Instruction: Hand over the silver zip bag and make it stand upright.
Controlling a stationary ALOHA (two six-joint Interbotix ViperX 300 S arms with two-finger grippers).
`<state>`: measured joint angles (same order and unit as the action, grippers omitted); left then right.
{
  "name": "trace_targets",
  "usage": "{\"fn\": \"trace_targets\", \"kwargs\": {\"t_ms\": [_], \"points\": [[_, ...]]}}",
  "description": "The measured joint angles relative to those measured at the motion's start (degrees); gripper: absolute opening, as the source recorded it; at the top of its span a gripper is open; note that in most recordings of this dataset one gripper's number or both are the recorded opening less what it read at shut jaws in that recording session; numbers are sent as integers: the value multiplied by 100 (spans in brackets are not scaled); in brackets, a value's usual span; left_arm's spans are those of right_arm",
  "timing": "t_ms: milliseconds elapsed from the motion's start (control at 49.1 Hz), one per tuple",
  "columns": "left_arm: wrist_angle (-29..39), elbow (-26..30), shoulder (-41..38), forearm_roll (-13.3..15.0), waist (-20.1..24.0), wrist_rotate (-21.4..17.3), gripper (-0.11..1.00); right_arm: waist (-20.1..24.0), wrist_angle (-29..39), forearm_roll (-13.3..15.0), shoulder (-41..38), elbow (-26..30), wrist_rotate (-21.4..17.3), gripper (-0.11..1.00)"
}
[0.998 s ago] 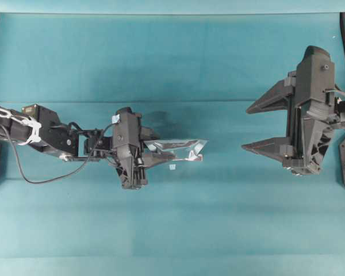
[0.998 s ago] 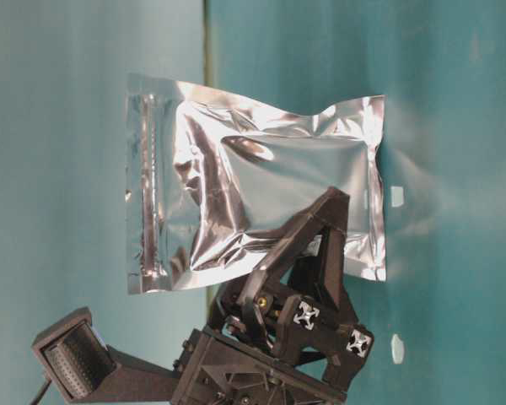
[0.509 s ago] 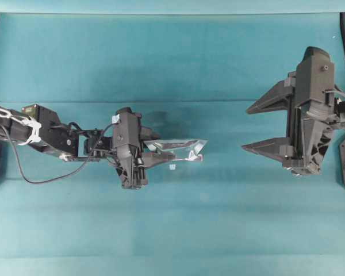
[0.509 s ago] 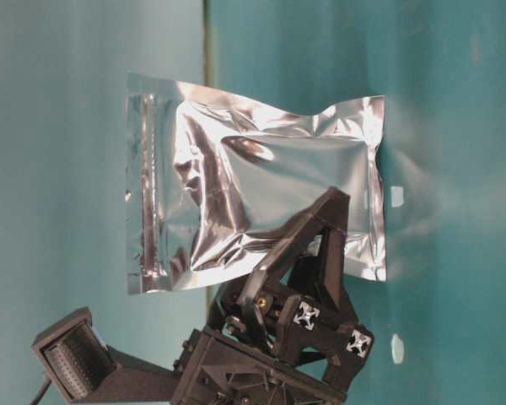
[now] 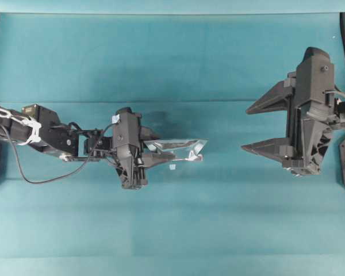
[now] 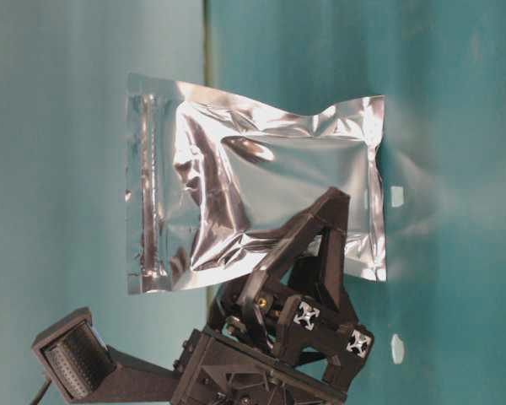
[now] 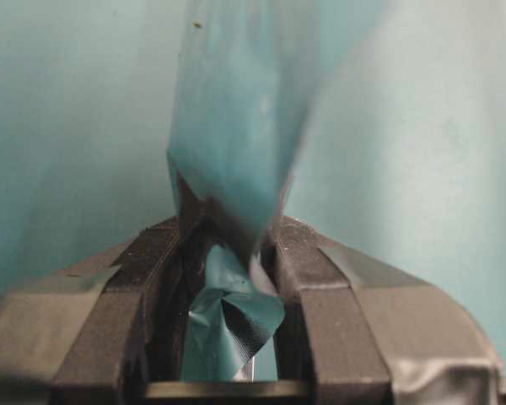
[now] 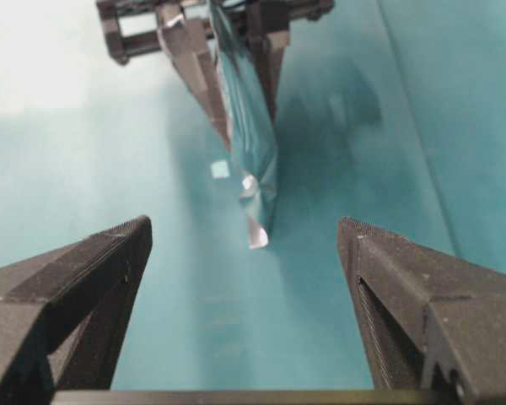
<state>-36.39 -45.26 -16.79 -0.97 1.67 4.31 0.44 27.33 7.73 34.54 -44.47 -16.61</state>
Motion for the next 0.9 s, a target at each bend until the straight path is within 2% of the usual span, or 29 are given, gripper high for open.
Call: {"fn": "trace_targets", "kwargs": {"t_ms": [896], "points": [[79,0,9,0,0,0,28,0,-44,0,-9,-35,0,89]]}}
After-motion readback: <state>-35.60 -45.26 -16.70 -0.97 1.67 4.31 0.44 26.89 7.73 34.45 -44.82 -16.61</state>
